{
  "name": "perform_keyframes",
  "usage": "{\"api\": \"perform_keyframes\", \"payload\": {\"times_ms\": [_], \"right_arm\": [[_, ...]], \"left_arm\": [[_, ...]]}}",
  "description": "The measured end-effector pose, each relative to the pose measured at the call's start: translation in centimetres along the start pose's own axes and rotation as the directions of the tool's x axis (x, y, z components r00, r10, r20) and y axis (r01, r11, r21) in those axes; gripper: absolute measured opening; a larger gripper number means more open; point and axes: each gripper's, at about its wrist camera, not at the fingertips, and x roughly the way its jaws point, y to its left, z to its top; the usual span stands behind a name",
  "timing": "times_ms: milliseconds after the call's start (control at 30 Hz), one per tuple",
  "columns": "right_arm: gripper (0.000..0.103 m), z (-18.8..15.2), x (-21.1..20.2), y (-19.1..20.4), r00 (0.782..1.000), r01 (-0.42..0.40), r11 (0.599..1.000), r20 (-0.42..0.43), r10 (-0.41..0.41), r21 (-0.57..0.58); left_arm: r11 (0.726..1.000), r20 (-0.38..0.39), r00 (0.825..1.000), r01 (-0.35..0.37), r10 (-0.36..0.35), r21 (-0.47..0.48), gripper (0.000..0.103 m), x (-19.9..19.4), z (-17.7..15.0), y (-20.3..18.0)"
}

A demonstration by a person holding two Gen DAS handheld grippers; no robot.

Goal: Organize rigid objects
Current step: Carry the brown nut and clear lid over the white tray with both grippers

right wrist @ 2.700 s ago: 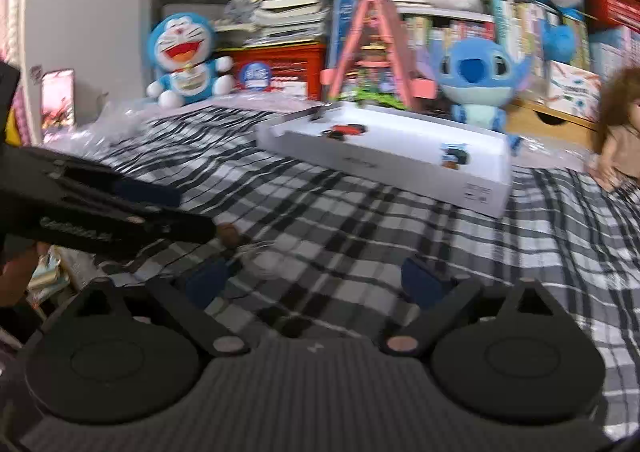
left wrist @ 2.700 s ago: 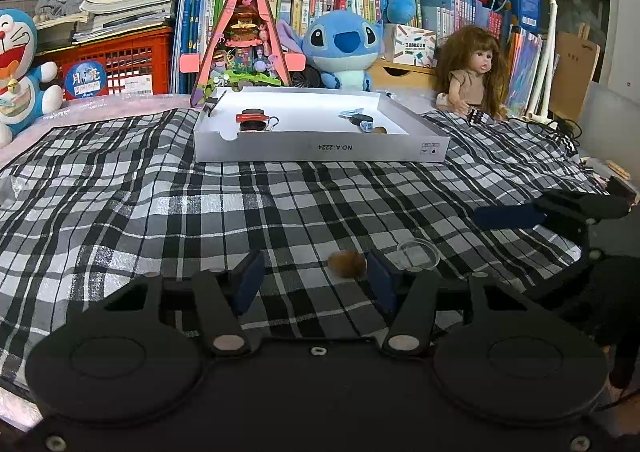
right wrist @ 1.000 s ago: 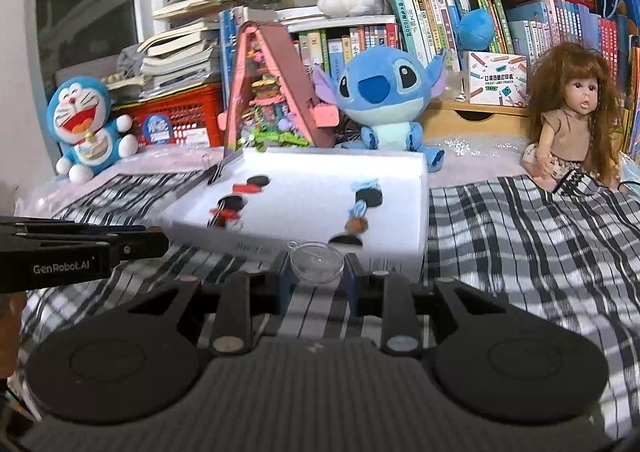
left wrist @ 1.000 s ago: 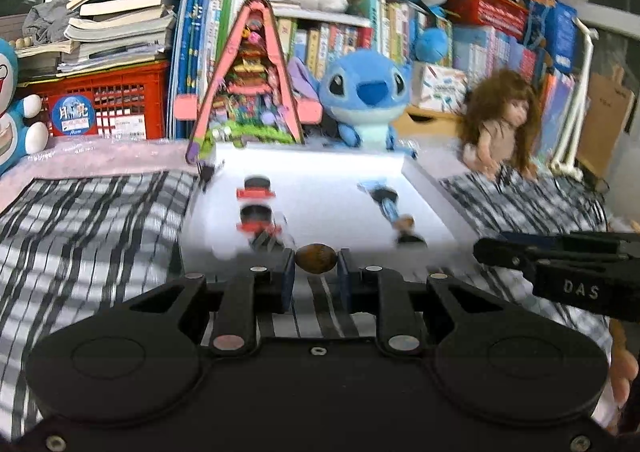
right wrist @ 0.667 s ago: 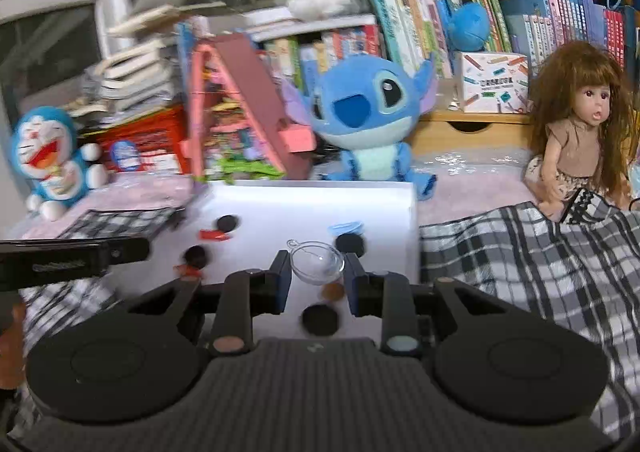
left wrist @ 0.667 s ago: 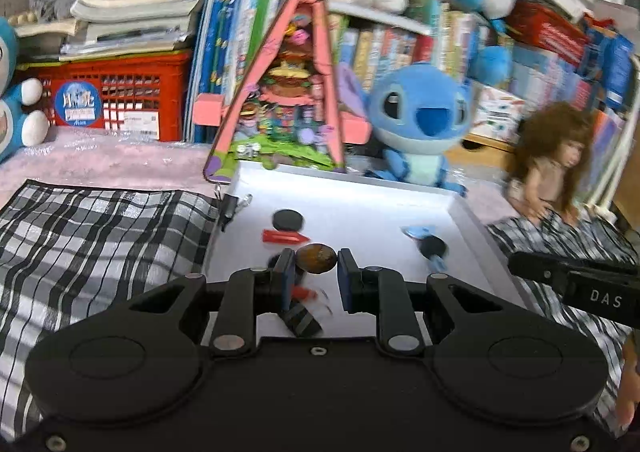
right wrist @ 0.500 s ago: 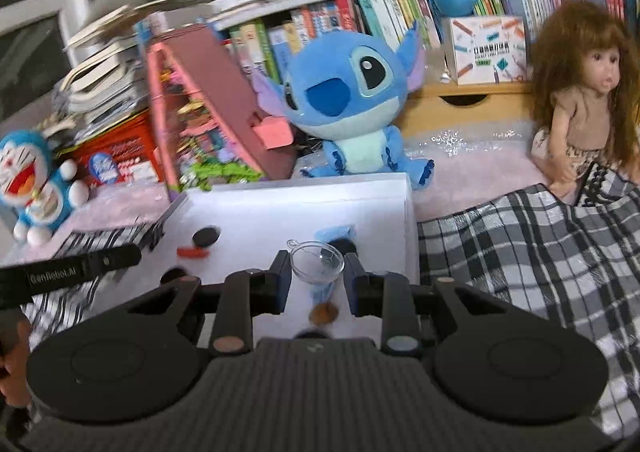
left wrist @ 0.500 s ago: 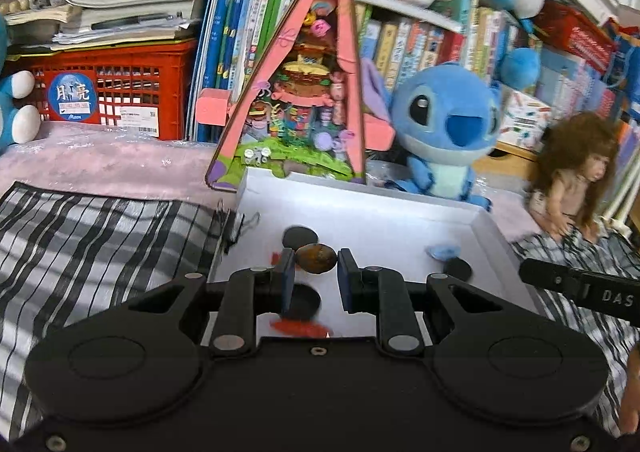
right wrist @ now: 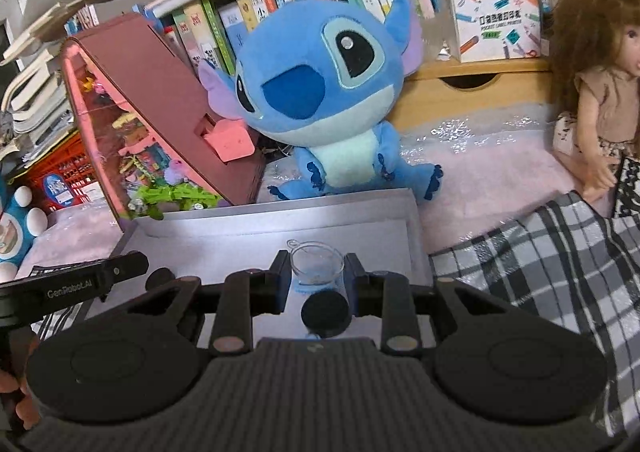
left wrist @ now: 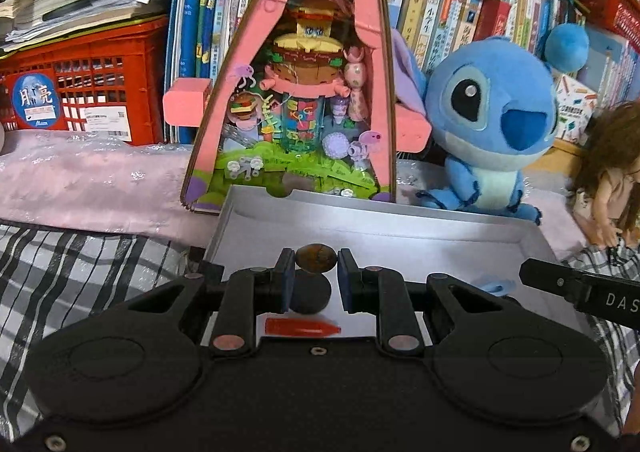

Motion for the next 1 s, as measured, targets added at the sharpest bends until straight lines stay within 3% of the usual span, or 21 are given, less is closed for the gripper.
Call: {"api": "perform_keyframes", "payload": {"times_ms": [467, 1000], "right_arm": [[0.034, -0.5, 3.2, 0.7, 0.999, 0.038, 0.999, 0.014, -0.037, -0.029], [0.034, -0.8, 4.2, 0.6, 0.998, 0.055, 0.998, -0.003, -0.055, -0.02]], "left_arm": [[1.0, 0.001, 1.0, -0.014, 0.014, 0.023, 0.021, 2.1, 0.0, 0.0], [0.998, 0.009, 1.0, -0.03, 0.03, 0.062, 0.022, 2.4, -0.3, -0.8]]}}
